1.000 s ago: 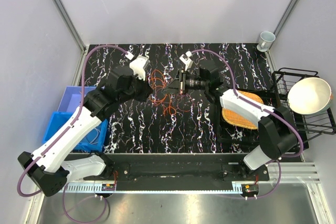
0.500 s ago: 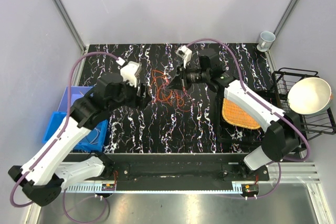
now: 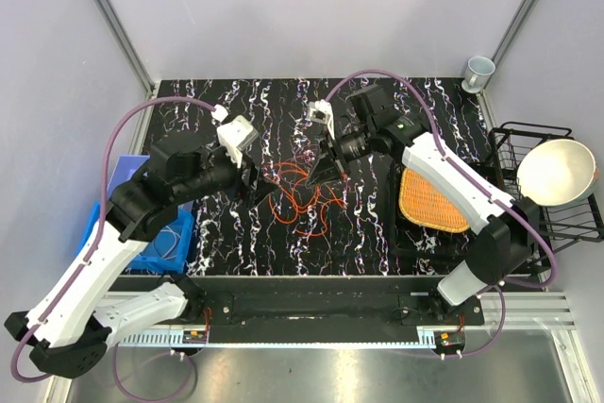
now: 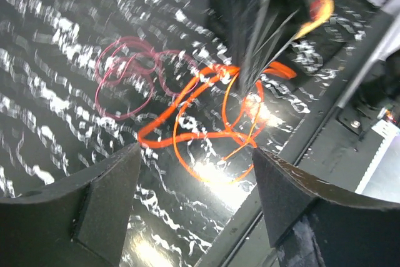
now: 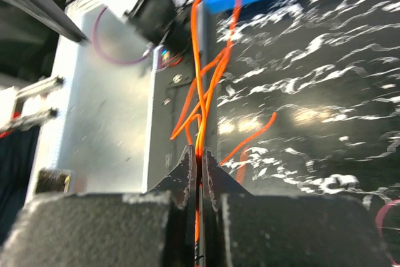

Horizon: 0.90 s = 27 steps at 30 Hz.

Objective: Untangle the cables

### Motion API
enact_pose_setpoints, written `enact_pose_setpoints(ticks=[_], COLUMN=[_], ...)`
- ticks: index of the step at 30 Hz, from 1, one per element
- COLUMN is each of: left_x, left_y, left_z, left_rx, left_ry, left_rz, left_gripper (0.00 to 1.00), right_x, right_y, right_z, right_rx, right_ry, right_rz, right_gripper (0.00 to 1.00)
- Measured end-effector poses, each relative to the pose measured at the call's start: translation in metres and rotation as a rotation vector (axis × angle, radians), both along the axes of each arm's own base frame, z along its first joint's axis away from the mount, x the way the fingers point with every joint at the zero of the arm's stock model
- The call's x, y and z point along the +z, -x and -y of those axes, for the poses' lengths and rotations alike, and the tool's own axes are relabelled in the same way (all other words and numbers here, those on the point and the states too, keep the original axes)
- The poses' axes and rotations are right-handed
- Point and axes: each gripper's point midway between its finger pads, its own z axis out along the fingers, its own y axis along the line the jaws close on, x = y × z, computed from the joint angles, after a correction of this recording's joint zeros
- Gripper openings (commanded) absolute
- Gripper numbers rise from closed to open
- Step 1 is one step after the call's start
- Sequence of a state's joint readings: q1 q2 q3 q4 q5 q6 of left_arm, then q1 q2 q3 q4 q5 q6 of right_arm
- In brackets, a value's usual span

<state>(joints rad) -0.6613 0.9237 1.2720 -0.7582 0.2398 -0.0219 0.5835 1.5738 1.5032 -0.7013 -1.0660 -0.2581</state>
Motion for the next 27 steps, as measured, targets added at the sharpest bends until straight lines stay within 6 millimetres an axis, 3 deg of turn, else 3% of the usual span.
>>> enact_pose_setpoints(ticks=[5,8,12,16,22,27], left_x=[0.027,0.033,0.025,0.008,-0.002,-0.011], left_y=[0.005,0.004,0.002,0.006,0.023,0.035], left_z=[0.01,0.017,0.031,0.046,0.052,0.056], left_rx=[-0.102,-0.145,-0.217,-0.307,-0.398,-0.452], left_ry=[0.023,0.024,0.008,-0.001,0.023,0.044], left_rz=[0.078,0.107,0.078,0.009,-0.046,-0.105], left_gripper=[0.83,0.83,0.72,0.69,0.64,0.55], right_x=[-0.007,-0.008,-0.005,0.004,0.018,0.015], right_y=[0.021,0.031,0.039,0.047,0.056,0.056], right_z=[-0.001,-0.004,-0.004,0.001,0.006,0.006], right_rx=[0.078,0.116,0.144,0.16,0.169,0.172], right_ry=[0.014,0.011,-0.004,-0.031,-0.064,-0.068], right_rz=[-0.029,-0.027,-0.015,0.014,0.049,0.045], right_gripper=[0.0,0.0,0.0,0.0,0.0,0.0])
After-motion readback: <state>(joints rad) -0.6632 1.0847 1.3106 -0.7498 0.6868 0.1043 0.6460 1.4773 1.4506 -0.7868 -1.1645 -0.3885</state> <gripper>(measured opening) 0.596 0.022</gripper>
